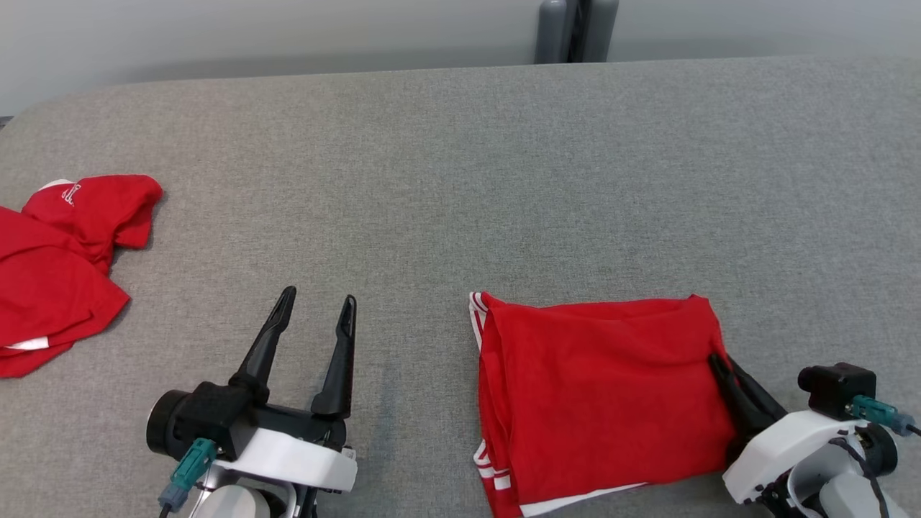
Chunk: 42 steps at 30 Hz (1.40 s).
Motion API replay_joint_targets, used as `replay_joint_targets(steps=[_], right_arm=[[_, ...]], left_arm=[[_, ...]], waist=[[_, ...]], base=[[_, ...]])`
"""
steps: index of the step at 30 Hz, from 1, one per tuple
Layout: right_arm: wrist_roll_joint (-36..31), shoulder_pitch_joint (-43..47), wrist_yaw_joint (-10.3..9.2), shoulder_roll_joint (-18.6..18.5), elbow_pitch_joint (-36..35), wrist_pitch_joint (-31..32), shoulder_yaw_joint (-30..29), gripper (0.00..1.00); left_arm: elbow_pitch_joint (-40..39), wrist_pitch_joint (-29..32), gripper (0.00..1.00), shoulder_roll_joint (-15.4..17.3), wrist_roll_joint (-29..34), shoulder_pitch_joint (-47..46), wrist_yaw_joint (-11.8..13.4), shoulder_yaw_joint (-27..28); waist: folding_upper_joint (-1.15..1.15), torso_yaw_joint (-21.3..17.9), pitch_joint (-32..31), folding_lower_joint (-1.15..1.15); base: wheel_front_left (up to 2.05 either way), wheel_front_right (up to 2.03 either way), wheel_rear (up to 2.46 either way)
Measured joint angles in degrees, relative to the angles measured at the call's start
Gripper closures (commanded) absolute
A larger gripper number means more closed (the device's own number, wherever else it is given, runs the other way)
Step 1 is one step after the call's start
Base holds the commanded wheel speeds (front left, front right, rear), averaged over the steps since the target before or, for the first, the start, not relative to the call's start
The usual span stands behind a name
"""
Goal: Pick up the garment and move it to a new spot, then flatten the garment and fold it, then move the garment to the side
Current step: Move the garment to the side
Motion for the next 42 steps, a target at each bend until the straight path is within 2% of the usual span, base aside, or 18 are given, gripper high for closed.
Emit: replay_joint_targets(steps=[6, 14, 17, 25, 30, 32, 42], right_arm=[[-2.2, -2.9, 0.01, -3.0, 0.2, -0.5, 1.4, 1.0], [-4.3, -12.0, 0.0, -10.3, -1.6, 0.3, 5.0, 1.0], [-4.9, -18.0, 0.01, -13.3, -1.9, -0.4, 8.0, 1.0], [-3.8, -29.1, 0.01, -19.5, 4.9, -3.6, 11.1, 1.0], [-3.4, -34.4, 0.01, -22.4, 10.9, -4.8, 10.3, 1.0], [-6.1, -37.5, 0.01, -23.9, 14.2, -5.3, 9.9, 1.0], [-13.3, -45.0, 0.01, -23.7, 22.6, -5.6, 2.3, 1.0]], left_arm=[[-1.2, 0.0, 0.0, 0.0, 0.4, -1.3, -0.5, -1.1], [-4.2, -0.1, 0.0, 0.0, 4.9, -6.5, -2.0, -3.7], [-5.1, -0.1, 0.0, 0.9, 7.4, -9.9, -3.0, -5.6], [-6.2, -0.1, 0.0, 4.1, 10.1, -17.9, -4.0, -10.9], [-8.3, 0.8, 0.0, 5.1, 9.5, -21.9, -4.2, -13.5], [-10.0, 2.1, 0.0, 6.1, 9.8, -23.3, -4.2, -14.7], [-14.0, 4.9, 0.0, 7.8, 9.9, -23.8, -4.2, -15.9]], waist=[[0.0, -1.6, 1.2, 0.0], [0.0, -5.6, 6.3, 0.0], [0.0, -8.4, 10.0, 0.0], [0.0, -14.7, 17.6, 0.0], [0.0, -17.9, 21.6, 0.0], [0.0, -19.1, 23.4, 0.0], [0.0, -19.5, 27.3, 0.0]], base=[[0.0, 0.0, 0.0], [0.0, 0.0, 0.0], [0.0, 0.0, 0.0], [0.0, 0.0, 0.0], [0.0, 0.0, 0.0], [0.0, 0.0, 0.0], [0.0, 0.0, 0.0]])
